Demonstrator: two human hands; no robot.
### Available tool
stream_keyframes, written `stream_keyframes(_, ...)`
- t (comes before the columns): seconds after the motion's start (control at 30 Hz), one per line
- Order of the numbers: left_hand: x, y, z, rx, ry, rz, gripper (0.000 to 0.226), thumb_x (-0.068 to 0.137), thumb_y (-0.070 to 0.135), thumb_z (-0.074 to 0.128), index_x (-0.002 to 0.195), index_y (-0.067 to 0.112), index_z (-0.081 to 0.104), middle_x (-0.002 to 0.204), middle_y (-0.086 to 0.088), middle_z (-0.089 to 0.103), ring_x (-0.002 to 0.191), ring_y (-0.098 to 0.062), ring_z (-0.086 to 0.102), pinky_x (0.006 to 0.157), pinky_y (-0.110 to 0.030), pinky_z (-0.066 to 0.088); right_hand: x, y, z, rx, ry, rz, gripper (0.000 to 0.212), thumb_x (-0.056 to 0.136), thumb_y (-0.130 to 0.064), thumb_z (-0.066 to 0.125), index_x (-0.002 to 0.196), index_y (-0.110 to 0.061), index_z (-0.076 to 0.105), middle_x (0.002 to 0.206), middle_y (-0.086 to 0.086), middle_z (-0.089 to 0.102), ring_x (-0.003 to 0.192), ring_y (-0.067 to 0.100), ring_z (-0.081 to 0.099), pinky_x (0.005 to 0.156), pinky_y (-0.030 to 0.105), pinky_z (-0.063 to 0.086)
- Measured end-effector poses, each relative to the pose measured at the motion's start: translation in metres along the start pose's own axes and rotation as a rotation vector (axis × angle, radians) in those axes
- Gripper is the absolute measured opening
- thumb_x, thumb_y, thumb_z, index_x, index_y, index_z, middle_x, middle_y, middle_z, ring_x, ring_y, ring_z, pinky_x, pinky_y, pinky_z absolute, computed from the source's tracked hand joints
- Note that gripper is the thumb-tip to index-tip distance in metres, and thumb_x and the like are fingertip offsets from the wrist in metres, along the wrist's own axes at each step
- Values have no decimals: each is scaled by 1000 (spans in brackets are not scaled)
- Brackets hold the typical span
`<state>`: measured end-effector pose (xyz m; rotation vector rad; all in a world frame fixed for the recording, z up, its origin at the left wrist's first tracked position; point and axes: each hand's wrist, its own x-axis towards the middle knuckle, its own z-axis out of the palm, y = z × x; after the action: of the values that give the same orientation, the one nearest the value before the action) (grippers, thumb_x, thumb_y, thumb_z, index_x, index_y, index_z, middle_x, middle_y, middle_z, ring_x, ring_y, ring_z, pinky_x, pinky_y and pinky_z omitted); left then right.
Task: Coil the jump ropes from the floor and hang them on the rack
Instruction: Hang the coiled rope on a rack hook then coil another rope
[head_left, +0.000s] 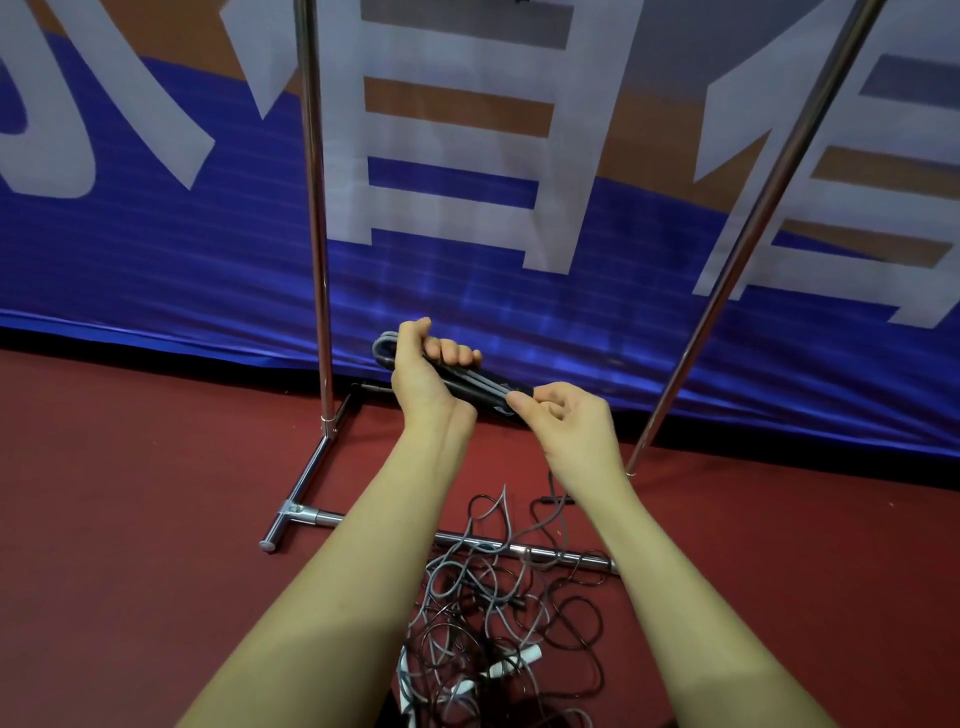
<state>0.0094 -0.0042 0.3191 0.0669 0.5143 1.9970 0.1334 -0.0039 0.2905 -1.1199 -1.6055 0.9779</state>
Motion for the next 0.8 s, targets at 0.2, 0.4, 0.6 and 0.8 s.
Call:
stream_keyframes(0.2, 0, 4, -1, -29, -10, -39, 48, 87, 19, 48, 43, 18, 31, 41, 3, 29, 38, -15, 37, 53, -28, 39, -1, -4, 4, 99, 50, -40, 16, 84, -10, 69, 78, 2, 61, 60, 5, 40, 48, 1, 29, 46, 14, 25)
stream_keyframes(0.4, 5, 9, 0, -13, -120, -136, 60, 95, 28, 49, 39, 19, 31, 40, 3, 28, 38, -14, 34, 59, -31, 42, 3, -2, 0, 95, 116, -75, 13, 84, -7, 69, 92, 3, 68, 60, -10, 55, 50, -8, 47, 57, 5, 37)
stream_keyframes(0.6, 4, 13, -2, -50, -87, -36, 59, 95, 30, 50, 42, 20, 25, 39, 5, 20, 35, -13, 23, 45, -23, 36, 2, -2, 4, 96, 77, -103, 24, 85, -9, 68, 105, 4, 69, 74, -9, 60, 59, -14, 54, 65, 5, 41)
stream_keyframes(0.8, -1, 13, 2, 1, -71, 3, 60, 94, 26, 50, 39, 20, 26, 39, 5, 19, 35, -13, 22, 44, -23, 34, -1, -3, 3, -38, 68, -119, 26, 93, -28, 58, 71, -18, 64, 59, -13, 54, 53, 1, 43, 57, 16, 37)
